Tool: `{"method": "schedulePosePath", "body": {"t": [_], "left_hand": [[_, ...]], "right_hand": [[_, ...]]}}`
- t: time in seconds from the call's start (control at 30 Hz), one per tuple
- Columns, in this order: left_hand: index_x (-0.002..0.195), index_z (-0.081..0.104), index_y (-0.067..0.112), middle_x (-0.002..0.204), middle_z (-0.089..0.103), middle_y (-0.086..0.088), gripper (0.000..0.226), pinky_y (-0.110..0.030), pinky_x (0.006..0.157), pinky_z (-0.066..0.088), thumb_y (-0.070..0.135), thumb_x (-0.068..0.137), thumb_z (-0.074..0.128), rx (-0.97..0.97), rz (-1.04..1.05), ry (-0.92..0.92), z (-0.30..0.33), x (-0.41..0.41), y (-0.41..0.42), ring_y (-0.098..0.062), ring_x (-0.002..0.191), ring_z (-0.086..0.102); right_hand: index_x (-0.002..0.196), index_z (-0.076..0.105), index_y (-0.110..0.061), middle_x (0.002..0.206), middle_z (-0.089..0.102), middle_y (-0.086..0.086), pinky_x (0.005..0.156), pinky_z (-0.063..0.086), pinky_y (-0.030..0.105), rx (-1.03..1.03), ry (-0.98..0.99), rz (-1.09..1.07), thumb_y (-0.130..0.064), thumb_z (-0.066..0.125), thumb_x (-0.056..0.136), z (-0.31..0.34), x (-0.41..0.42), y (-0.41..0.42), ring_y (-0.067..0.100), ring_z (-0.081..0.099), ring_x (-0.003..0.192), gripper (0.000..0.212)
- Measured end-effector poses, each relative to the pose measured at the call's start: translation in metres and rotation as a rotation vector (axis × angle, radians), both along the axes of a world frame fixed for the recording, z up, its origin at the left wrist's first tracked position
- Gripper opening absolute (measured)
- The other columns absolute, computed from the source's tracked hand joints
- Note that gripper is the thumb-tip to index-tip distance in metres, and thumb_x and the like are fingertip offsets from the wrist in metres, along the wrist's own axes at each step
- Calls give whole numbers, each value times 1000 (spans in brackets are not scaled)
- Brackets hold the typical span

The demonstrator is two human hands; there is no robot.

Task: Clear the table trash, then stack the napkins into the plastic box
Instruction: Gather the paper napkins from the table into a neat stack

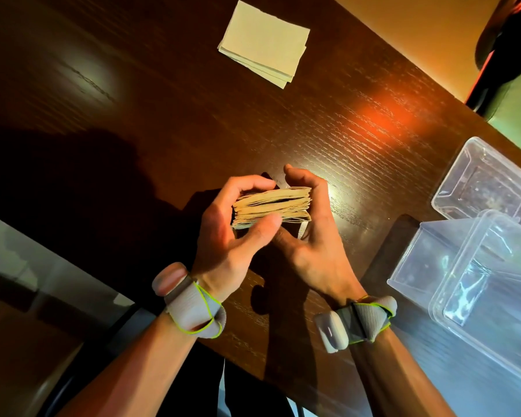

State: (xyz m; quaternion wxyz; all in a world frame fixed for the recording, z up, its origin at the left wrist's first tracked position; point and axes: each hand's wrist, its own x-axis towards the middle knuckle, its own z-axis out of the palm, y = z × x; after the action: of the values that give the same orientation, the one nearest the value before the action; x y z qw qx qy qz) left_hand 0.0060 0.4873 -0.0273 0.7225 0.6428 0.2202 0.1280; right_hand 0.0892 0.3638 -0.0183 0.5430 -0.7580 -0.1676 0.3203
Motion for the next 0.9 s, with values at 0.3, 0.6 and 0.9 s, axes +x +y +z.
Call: {"method": "schedulePosePath", "body": {"t": [0.3, 0.6, 0.9], "left_hand": [[111, 52, 40, 116, 65, 3, 55, -39, 91, 59, 6, 68, 57, 137, -56, 77, -10, -8, 7, -19, 114, 66], [112, 59, 16, 105, 66, -3, 49, -20, 75, 56, -3, 68, 64, 204, -115, 96, -9, 0, 5, -13, 99, 70], [119, 62, 19, 113, 73, 3, 53, -33, 84, 61, -4, 73, 74, 149, -158, 121, -8, 0, 9, -13, 104, 72]], "right_hand": [[131, 38, -2, 141, 51, 13, 109, 45, 42, 13, 63, 8, 25, 61, 79, -6, 8, -6, 27, 57, 127, 63], [136, 34, -2, 118, 65, -19, 101, 51, 36, -6, 128, 90, 32, 57, 72, -4, 17, -11, 16, 64, 113, 77], [142, 35, -8, 128, 53, -14, 94, 49, 16, -40, 119, 180, 23, 68, 72, 4, 23, -3, 0, 62, 112, 84]]}}
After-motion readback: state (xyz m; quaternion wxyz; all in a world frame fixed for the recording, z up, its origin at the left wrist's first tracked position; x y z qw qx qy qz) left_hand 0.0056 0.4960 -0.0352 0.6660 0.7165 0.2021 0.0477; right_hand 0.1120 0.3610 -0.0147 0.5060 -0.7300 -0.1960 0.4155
